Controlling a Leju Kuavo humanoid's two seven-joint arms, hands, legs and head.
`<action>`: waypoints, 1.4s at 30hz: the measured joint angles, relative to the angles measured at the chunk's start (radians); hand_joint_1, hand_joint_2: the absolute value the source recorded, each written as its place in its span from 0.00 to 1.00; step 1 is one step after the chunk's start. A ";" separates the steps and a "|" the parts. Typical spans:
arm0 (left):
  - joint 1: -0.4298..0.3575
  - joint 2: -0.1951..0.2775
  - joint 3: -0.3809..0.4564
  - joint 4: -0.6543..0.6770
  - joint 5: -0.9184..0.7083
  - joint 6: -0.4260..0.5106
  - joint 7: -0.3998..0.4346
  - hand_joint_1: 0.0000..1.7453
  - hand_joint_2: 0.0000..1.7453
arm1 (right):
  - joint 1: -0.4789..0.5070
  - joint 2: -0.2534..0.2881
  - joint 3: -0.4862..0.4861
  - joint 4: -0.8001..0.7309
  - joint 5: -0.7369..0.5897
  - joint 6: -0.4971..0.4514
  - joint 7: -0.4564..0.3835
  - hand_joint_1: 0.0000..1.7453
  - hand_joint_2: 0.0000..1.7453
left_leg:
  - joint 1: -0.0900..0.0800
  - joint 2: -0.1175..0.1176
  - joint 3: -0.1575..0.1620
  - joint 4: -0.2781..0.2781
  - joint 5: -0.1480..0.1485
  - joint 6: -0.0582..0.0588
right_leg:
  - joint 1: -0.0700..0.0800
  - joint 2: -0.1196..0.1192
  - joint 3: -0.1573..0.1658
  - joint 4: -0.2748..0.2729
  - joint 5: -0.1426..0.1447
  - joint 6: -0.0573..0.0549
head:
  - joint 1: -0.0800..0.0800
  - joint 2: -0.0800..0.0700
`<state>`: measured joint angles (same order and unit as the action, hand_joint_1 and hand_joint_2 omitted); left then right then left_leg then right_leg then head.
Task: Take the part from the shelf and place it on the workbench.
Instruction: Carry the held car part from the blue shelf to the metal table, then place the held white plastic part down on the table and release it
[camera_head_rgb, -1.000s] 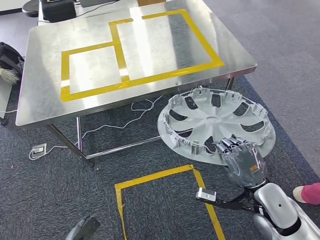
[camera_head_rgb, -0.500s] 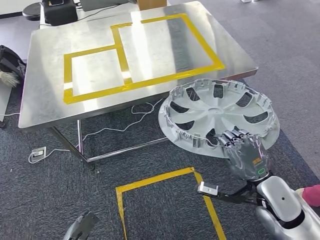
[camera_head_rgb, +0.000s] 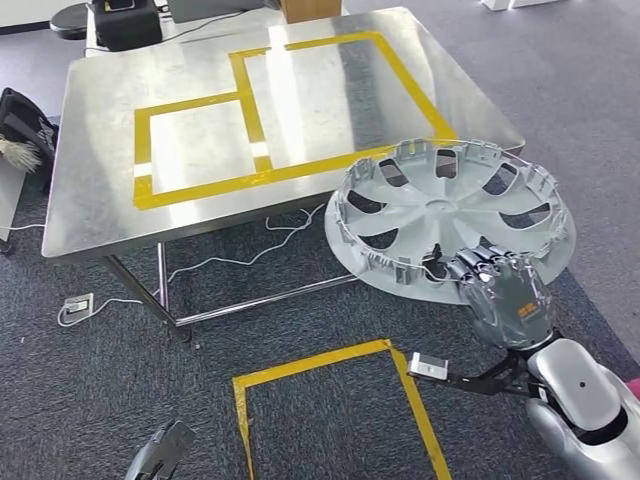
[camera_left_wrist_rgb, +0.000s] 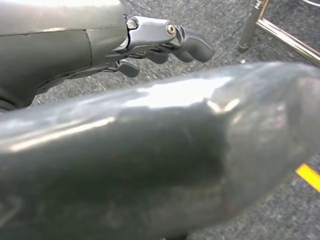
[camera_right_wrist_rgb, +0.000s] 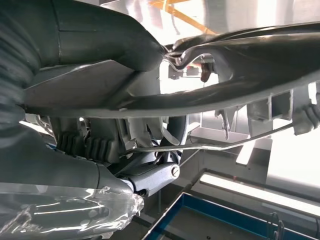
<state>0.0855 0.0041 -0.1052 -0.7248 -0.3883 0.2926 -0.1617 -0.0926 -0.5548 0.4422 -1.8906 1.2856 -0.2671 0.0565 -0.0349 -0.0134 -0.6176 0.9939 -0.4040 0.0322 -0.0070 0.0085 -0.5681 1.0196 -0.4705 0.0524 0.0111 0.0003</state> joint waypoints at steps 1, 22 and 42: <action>0.000 0.000 0.001 0.000 0.000 0.000 0.000 0.00 0.00 | -0.001 -0.001 -0.001 0.000 -0.001 0.000 0.000 1.00 1.00 | -0.001 0.000 -0.002 0.006 -0.006 -0.005 | -0.003 0.000 0.002 -0.001 0.001 -0.004 | -0.002 0.000; 0.001 -0.002 0.028 0.002 -0.024 -0.007 0.009 0.00 0.00 | 0.004 -0.003 -0.020 -0.003 -0.015 0.000 -0.005 1.00 1.00 | 0.020 -0.002 0.078 -0.019 -0.065 0.012 | -0.013 -0.002 -0.152 0.277 -0.117 0.028 | -0.008 0.000; 0.002 -0.004 0.040 0.005 -0.043 0.007 0.021 0.00 0.00 | 0.020 -0.005 -0.020 -0.005 -0.016 0.002 -0.005 1.00 1.00 | 0.024 0.002 -0.086 0.067 -0.068 -0.034 | -0.023 0.002 0.064 -0.019 -0.029 -0.005 | -0.016 0.000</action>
<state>0.0873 -0.0002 -0.0653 -0.7199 -0.4312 0.2998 -0.1408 -0.0725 -0.5595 0.4221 -1.8955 1.2693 -0.2646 0.0518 -0.0111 -0.0113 -0.7032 1.0605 -0.4723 -0.0016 -0.0300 0.0108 -0.5039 1.0007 -0.4996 0.0471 -0.0048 0.0000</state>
